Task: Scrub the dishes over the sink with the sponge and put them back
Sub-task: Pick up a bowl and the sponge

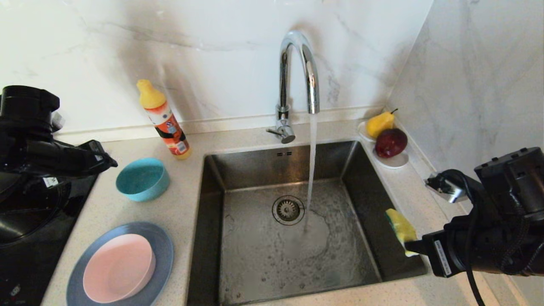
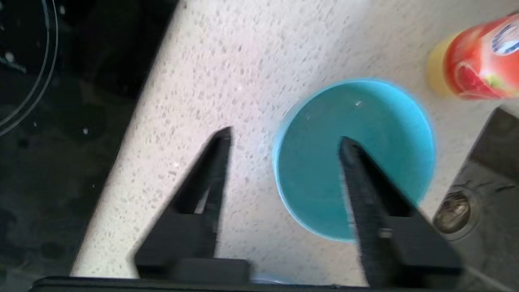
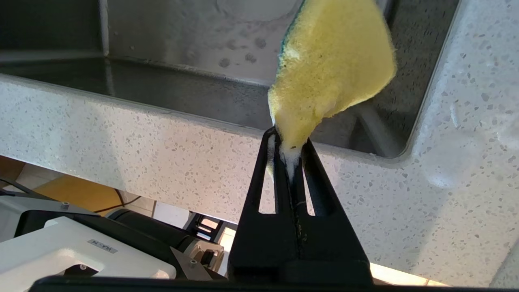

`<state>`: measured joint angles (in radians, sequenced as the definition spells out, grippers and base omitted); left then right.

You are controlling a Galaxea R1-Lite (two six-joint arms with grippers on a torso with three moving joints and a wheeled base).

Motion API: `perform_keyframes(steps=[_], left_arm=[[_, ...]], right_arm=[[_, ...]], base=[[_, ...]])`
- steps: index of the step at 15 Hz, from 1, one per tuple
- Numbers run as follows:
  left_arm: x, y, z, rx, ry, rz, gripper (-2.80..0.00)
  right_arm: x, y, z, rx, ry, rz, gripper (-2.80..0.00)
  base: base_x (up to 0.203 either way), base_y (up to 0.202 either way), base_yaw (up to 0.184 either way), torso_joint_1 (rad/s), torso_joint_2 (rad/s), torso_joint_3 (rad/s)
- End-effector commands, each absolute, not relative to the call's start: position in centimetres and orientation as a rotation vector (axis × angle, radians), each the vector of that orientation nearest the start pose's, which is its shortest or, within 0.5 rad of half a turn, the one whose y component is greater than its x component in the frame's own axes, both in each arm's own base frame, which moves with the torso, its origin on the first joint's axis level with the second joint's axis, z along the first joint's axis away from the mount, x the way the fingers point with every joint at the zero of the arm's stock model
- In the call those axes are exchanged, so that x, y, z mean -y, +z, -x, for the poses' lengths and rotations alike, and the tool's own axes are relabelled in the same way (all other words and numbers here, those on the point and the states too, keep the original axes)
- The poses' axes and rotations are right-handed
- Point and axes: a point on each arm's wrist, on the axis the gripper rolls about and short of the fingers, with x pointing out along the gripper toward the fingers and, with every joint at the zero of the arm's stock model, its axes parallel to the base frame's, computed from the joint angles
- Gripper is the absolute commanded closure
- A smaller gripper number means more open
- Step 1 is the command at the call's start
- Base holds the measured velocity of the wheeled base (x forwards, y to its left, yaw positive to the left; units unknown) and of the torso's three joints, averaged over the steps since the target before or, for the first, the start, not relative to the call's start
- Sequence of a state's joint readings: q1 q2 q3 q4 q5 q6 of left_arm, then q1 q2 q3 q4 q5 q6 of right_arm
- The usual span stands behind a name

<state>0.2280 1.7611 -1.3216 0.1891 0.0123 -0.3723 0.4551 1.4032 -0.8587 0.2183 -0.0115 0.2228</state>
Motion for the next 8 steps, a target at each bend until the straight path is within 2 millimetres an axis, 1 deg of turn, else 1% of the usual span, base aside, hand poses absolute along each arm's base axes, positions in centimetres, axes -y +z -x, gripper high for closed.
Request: perform_keyframes(steps=[1, 6, 8], left_arm=[[-7.5, 22.8, -32.3, -0.579, 0.347, 0.43, -2.8], [-7.9, 19.6, -34.5, -0.662, 0.36, 0.448, -2.8], [-7.8, 19.2, -35.0, -0.667, 0.361, 0.467, -2.8]], right_arm=[[-9.3, 19.9, -19.1, -0.788, 0.335, -0.032, 0.0], [-9.4, 19.8, -19.3, -0.791, 0.338, -0.031, 0.0], [-9.4, 19.6, -19.3, -0.797, 0.338, -0.03, 0.0]], base=[[0.0, 0.0, 0.0, 0.0, 0.0, 0.0], [0.0, 0.0, 0.0, 0.0, 0.0, 0.0], [0.0, 0.0, 0.0, 0.0, 0.0, 0.0]])
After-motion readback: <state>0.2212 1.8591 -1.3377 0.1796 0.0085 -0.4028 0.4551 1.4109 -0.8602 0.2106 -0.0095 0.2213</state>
